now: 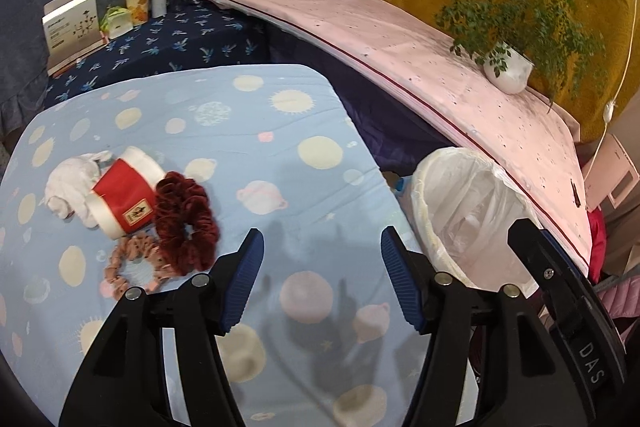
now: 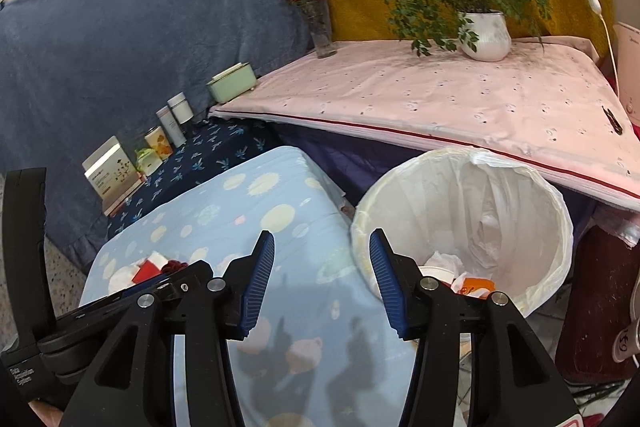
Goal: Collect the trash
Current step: 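Move both open tools from the bin back over the table, then grasp the pink scrunchie with the left tool while the right tool grasps the dark red scrunchie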
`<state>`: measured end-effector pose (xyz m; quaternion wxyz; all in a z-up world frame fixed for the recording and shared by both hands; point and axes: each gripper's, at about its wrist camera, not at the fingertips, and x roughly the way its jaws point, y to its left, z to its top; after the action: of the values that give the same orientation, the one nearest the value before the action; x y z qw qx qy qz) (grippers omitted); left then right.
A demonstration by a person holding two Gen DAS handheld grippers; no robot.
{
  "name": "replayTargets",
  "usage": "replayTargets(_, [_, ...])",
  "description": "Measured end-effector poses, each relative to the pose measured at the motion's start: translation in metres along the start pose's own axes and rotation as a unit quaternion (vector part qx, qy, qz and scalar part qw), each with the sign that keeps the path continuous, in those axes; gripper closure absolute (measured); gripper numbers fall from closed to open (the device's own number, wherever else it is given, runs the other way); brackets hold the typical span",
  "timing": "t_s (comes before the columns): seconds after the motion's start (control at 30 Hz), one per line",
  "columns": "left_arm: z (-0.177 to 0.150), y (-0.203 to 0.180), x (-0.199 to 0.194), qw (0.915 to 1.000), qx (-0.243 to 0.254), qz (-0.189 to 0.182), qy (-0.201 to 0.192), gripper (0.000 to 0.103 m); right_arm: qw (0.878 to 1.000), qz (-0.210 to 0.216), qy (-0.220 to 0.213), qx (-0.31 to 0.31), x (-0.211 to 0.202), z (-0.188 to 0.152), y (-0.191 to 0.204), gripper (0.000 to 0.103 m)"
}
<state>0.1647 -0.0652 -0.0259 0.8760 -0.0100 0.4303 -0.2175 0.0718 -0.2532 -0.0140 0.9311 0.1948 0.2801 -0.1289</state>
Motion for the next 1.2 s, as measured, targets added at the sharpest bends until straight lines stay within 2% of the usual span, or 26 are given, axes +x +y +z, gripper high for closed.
replayTargets(0.67, [-0.021, 0.089, -0.03, 0.9968, -0.066, 0.043, -0.013, 0.042, 0.995, 0.041, 0.023, -0.086, -0.001, -0.025, 0.087, 0.05])
replayTargets(1.03, [-0.039, 0.155, -0.029, 0.9899, -0.112, 0.087, 0.001, 0.033, 0.986, 0.062, 0.068, -0.139, 0.03, -0.053, 0.142, 0.05])
replayTargets(1.1, [-0.042, 0.166, -0.029, 0.9884, -0.121, 0.092, 0.005, 0.03, 0.984, 0.066, 0.078, -0.144, 0.039, -0.058, 0.15, 0.046])
replayTargets(1.2, [-0.045, 0.181, -0.027, 0.9865, -0.131, 0.098, 0.008, 0.028, 0.982, 0.068, 0.091, -0.153, 0.053, -0.065, 0.161, 0.044])
